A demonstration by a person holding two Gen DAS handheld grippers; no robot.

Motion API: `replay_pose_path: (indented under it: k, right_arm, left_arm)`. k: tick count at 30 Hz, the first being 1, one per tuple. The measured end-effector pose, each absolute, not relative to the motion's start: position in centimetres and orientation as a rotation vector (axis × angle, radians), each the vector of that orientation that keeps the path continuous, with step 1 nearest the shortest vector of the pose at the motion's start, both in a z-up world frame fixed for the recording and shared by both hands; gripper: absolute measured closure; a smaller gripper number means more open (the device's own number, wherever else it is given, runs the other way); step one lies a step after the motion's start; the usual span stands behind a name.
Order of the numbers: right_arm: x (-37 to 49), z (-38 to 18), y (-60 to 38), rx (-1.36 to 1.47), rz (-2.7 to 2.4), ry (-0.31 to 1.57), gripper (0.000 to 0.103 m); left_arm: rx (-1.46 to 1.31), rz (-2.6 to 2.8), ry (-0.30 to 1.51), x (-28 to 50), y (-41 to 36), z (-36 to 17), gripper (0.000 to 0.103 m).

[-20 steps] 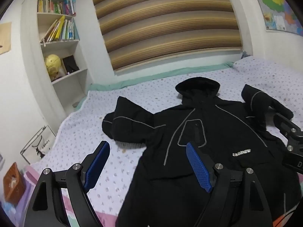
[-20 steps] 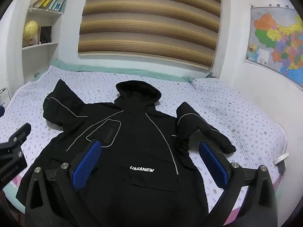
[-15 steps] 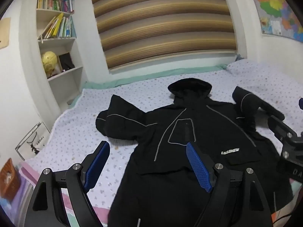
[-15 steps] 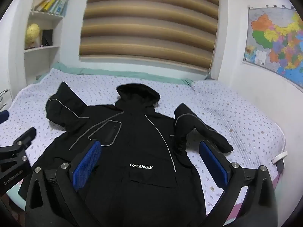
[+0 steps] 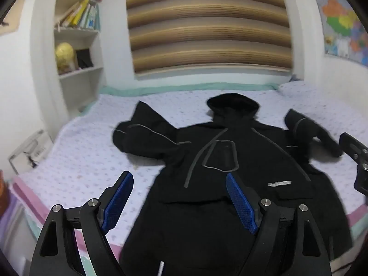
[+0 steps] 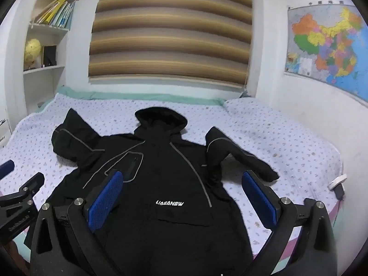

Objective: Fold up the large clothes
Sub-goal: 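Hover both grippers over the black jacket, approaching its sleeves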

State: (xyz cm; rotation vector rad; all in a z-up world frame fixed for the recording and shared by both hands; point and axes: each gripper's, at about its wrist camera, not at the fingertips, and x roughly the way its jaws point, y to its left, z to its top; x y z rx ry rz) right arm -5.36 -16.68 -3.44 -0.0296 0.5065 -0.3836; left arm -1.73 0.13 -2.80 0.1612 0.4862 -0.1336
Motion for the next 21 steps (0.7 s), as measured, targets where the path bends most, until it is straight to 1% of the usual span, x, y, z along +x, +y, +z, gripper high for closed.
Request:
replay_pose_path:
  k: [4,9,16,21]
  right_arm:
    - [-4.0,-5.3,-17.1,-0.037,-0.39,0.553,0.0]
    - [-3.0,-7.1,-18.0,-0.013,-0.382,0.597,0.0]
    - [-2.0,-7.7,-18.6,0.017,-0.357,0.634,0.0]
    - [-1.6,-7.8,-17.8,-0.025,-0.354,0.646,0.0]
  left_arm:
    - [0.127,-0.192,0.545,-0.8,-0.1,-3.7,0.019]
    - [0.131,-0.184,0.523,-0.3,-0.6,-4.0,0.019]
    - [0.082,-0.222,0.567,0.4,-0.2,-4.5,0.019]
    - [0.07,-0.214,0.579,0.7,0.2,-4.8,0.019]
